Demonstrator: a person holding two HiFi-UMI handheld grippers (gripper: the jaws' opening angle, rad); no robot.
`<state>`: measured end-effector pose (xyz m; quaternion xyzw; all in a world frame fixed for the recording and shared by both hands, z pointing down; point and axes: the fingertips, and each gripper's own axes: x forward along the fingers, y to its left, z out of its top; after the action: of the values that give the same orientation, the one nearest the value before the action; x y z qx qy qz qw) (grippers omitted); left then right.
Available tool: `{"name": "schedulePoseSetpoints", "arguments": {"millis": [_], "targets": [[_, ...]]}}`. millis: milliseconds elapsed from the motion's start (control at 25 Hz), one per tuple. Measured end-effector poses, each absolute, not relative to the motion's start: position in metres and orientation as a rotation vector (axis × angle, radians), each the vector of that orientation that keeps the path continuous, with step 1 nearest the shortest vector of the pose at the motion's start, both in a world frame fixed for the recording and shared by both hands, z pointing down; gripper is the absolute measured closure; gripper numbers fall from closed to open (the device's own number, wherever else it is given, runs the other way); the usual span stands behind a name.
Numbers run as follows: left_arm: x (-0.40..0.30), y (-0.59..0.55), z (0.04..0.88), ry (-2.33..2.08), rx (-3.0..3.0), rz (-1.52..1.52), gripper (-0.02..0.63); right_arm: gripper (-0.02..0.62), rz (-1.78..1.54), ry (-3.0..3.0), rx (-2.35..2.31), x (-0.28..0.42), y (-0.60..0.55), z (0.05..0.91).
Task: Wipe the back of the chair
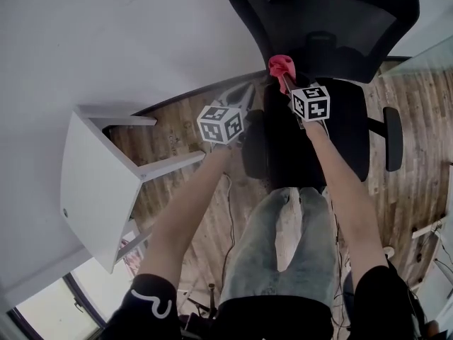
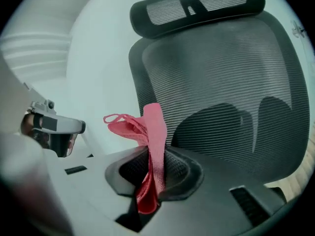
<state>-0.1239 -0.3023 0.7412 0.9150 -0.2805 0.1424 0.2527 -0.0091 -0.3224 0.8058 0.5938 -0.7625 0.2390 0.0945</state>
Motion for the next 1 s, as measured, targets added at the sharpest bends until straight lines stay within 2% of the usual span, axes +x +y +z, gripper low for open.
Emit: {"name": "schedulePoseSetpoints", "arguments": {"millis": [200,440,1000], "targets": [[-0.142,-0.307,0.749,-0.77,2.473,0.387,0.581,0.523,0.725,-2.262,1.699,-0.037,-0.331,0.824],[-0.152,-0.312,0.755,-0.773,2.466,0.399,0.581,0.523,0.783,-2.217,1.726,-0.035,-0.338,0.84],[-0.108,-0.306,0.761,-0.699,2.485,0.431,0.581,0.523,0.813,-2.144,1.825,0.026,-0.334,0.846]]}}
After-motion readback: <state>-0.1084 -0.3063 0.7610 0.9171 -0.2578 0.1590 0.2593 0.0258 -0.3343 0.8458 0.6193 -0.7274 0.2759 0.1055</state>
